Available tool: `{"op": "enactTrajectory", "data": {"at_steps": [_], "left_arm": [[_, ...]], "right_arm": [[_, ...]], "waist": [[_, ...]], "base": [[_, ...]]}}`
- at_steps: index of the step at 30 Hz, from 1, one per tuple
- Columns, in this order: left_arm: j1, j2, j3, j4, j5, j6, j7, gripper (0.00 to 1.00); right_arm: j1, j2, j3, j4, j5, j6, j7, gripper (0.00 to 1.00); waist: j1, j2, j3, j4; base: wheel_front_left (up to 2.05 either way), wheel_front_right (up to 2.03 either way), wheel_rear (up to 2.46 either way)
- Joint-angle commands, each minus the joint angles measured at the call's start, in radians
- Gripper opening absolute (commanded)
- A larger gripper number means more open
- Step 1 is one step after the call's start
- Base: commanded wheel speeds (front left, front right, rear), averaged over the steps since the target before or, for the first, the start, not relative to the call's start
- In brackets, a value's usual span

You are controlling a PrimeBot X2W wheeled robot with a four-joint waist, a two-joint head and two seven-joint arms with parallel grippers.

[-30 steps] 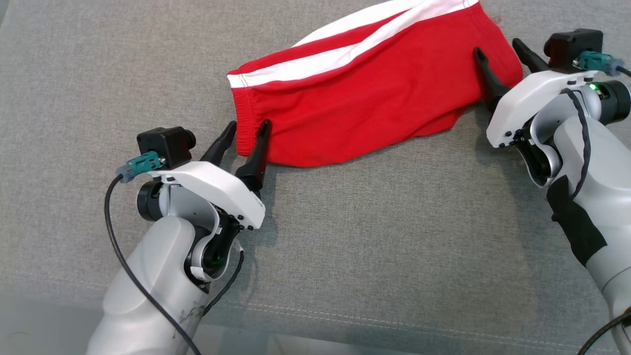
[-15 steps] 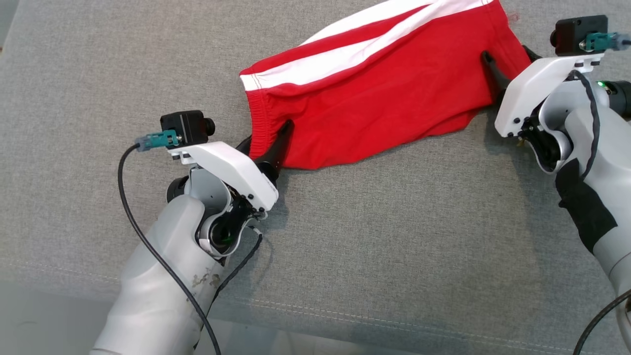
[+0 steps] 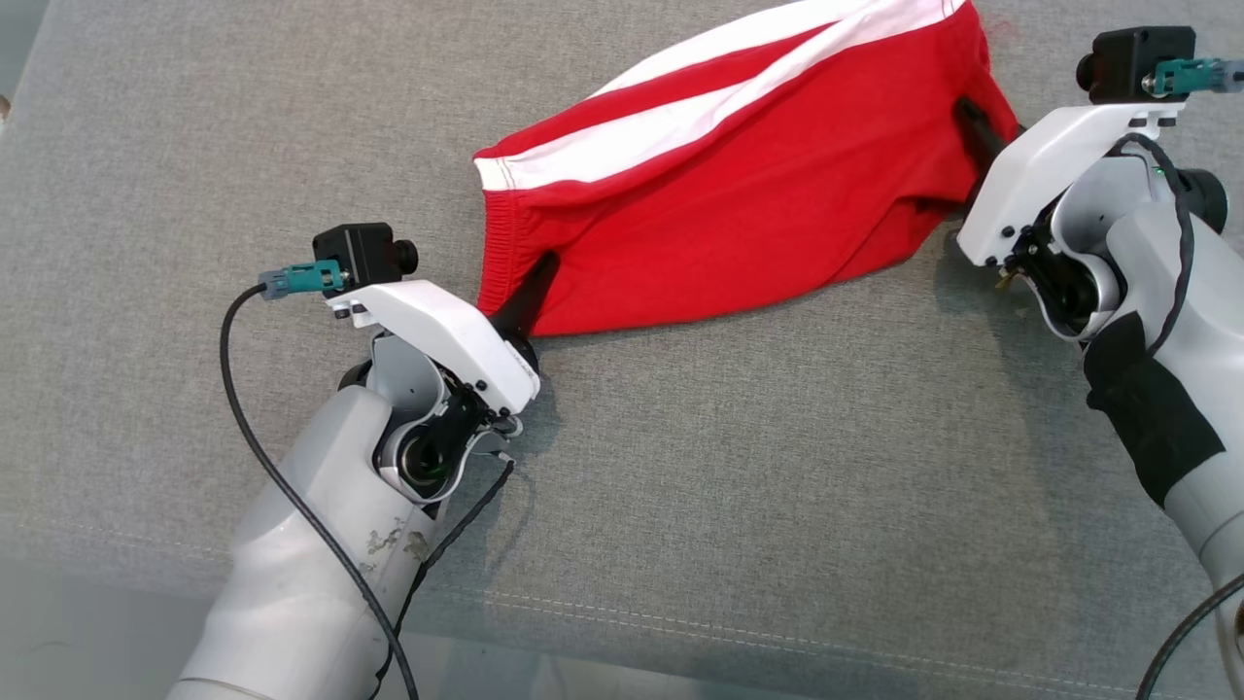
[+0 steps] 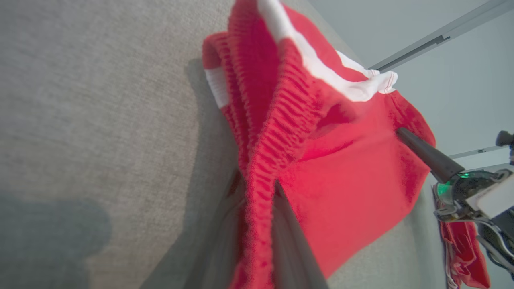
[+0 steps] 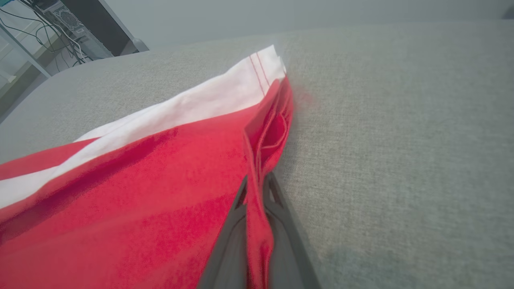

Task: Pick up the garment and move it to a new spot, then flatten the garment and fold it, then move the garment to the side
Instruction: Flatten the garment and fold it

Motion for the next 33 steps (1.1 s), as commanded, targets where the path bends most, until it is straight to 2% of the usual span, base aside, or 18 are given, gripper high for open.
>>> {"op": "enactTrajectory", "data": {"at_steps": [1,9,16,24,30,33], "left_arm": [[-0.004,0.026,0.020,-0.021,-0.019,-0.020,-0.005,0.00],[0.075,0.098,0.022,-0.116,-0.034,-0.034,-0.006,0.00],[0.190,0.181,0.031,-0.286,-0.042,-0.029,0.002,0.00],[0.341,0.285,0.055,-0.531,-0.047,0.041,0.034,0.00],[0.466,0.345,0.067,-0.687,-0.053,0.106,0.059,0.00],[0.519,0.364,0.072,-0.741,-0.055,0.138,0.066,0.00]], "right_arm": [[0.046,0.000,0.021,-0.054,0.029,-0.003,-0.016,0.00],[0.148,-0.059,0.102,-0.218,0.096,-0.003,-0.060,0.00],[0.290,-0.138,0.105,-0.419,0.176,-0.003,-0.136,0.00],[0.500,-0.209,0.017,-0.635,0.203,-0.003,-0.184,0.00],[0.701,-0.199,-0.101,-0.766,0.163,-0.003,-0.183,0.00],[0.796,-0.167,-0.168,-0.828,0.119,-0.003,-0.170,0.00]], "waist": [[0.0000,0.0000,-0.002,-0.007],[0.0000,0.0000,-0.015,-0.040],[0.0000,0.0000,-0.030,-0.070],[0.0000,0.0000,-0.067,-0.110],[0.0000,0.0000,-0.088,-0.150],[0.0000,0.0000,-0.095,-0.172]], "base": [[0.00,0.00,0.00],[0.00,0.00,0.00],[0.00,0.00,0.00],[0.00,0.00,0.00],[0.00,0.00,0.00],[0.00,0.00,0.00]]}}
